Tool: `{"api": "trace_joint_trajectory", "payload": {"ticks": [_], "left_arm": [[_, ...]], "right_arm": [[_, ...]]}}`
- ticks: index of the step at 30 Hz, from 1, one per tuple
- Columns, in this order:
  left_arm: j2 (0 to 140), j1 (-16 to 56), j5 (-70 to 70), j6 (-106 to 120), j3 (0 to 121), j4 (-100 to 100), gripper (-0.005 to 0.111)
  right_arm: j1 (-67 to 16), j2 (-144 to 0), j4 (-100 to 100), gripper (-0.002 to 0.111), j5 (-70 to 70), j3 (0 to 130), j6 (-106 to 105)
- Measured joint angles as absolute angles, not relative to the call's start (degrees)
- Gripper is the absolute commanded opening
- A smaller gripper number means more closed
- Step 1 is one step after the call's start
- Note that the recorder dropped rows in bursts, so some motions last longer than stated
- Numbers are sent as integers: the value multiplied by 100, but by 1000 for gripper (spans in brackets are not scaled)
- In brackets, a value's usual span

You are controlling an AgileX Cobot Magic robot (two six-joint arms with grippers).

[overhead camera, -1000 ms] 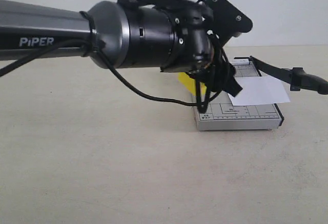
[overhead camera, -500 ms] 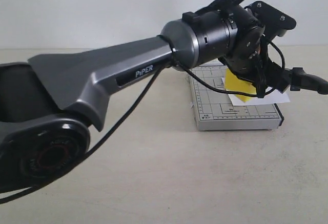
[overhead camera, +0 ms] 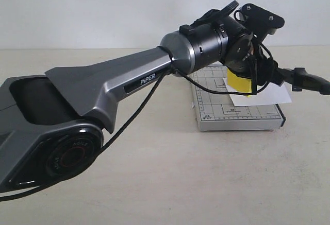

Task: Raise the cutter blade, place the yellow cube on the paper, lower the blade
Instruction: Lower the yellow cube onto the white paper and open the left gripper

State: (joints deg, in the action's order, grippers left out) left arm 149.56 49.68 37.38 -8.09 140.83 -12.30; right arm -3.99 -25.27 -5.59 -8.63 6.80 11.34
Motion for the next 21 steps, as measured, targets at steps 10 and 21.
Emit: {"api": "trace_joint_trajectory", "payload": {"ticks": [10, 21], "left_arm": [[15186, 4968, 3582, -823, 14092, -1179, 15], [15186, 4968, 3077, -823, 14092, -1179, 83]], "right_arm": [[-399, -2527, -559, 1, -863, 680, 1134], [-399, -2527, -559, 1, -863, 680, 1134]]}}
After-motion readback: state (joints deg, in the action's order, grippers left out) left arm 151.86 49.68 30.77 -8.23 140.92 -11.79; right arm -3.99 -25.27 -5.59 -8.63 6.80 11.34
